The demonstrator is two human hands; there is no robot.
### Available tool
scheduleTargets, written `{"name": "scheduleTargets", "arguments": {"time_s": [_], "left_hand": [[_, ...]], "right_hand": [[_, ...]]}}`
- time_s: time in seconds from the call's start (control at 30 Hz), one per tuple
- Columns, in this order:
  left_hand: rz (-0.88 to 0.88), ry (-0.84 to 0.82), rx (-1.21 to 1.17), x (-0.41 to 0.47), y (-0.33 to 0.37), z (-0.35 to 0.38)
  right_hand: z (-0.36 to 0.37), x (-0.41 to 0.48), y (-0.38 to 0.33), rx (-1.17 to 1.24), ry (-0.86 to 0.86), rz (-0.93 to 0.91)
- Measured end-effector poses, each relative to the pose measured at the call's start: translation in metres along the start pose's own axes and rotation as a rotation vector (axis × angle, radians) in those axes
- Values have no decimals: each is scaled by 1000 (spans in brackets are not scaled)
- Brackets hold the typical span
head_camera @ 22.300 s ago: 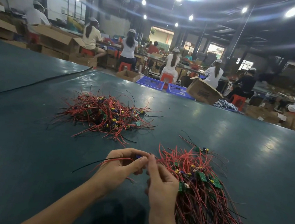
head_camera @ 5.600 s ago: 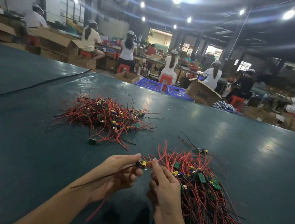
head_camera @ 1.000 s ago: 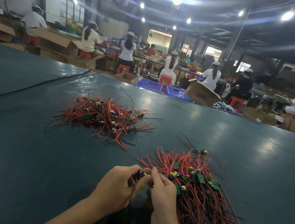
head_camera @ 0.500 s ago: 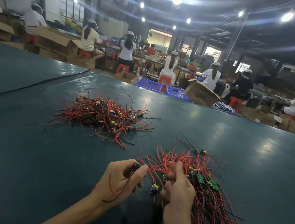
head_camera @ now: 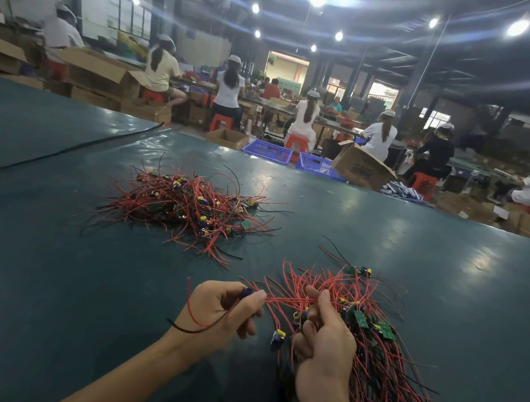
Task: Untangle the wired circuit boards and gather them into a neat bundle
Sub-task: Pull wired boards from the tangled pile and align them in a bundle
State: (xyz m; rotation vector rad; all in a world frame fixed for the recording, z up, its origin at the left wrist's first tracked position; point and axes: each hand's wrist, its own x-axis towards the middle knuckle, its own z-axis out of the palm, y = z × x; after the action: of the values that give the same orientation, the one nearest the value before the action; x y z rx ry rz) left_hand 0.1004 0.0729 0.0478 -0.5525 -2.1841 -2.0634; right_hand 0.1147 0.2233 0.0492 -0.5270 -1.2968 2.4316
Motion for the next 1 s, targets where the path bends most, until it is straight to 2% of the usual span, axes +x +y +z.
{"name": "scheduleTargets", "arguments": {"time_s": [0.23,0.4,0.57,0.83,0.9,1.0], "left_hand": [[-67,82,-161,6,6,-9],[-117,208,-222,9,7,-13],[-213,261,-371,9,6,-15],[-291,371,-556,14,10,-21],[-337,371,-610,16,9,-25],[-391,252,-645,16,6,-27]], "right_hand": [[3,-2,-1,52,-77,11],[6,-6,0,30,-143,7],[4,-6,2,53,-129,-39],[1,-3,2,81,-127,-13],[1,-1,3,67,-132,-22],[5,-2,8,3,-160,-24]]}}
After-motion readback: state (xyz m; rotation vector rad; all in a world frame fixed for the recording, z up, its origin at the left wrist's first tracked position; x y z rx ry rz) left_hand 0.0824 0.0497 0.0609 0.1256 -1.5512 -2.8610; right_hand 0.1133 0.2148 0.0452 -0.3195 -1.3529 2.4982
